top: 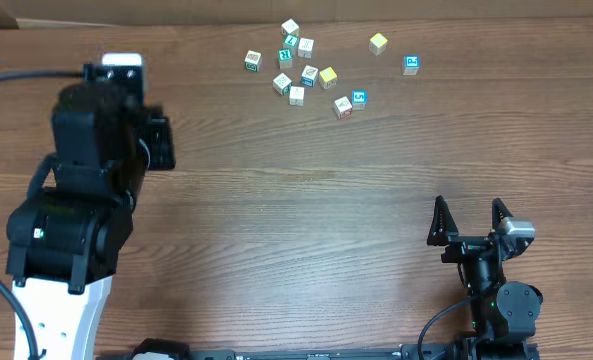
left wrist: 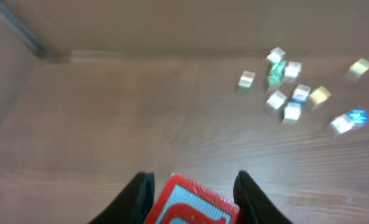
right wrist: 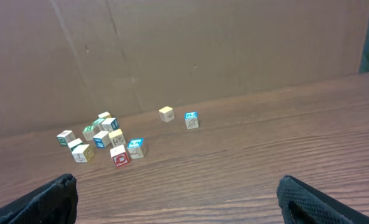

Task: Form a horizontal line
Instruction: 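Grasp the red-faced block from the cluster with the left gripper, then lower the red block beside the white block and open the left gripper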

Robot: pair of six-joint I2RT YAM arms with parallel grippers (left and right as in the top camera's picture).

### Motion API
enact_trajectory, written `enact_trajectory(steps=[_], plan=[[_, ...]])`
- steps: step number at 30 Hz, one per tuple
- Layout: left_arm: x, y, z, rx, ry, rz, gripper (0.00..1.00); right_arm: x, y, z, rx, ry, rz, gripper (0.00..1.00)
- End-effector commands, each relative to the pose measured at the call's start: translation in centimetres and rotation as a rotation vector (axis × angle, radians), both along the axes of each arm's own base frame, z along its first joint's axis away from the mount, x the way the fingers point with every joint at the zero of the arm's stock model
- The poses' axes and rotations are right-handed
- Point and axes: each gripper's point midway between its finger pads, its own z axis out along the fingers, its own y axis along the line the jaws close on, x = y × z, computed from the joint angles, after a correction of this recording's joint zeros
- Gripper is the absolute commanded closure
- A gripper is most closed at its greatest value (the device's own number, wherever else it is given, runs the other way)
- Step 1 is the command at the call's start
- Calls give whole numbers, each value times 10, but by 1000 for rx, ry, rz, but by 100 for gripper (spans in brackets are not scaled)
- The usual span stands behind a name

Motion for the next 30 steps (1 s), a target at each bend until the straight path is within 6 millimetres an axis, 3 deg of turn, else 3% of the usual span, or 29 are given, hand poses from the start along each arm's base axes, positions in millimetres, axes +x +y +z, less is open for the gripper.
enact_trajectory(steps=[1,4,8,17,24,30], plan=[[-25,34,-38,-27,149,281,84,0,1,-2,-7,-2,2,0],[-38,56,-77,-46,227,497,81,0,1,-2,-8,-2,3,0],[-41,68,-137,-109,281,649,79,0,1,-2,-7,-2,3,0],[-28,100,-263,-127,296,773,82,0,1,-2,-7,-2,3,0],[-16,104,-325,-96,318,751,80,0,1,-2,-7,-2,2,0],[4,105,-356,19,367,615,77,0,1,-2,-7,-2,2,0]])
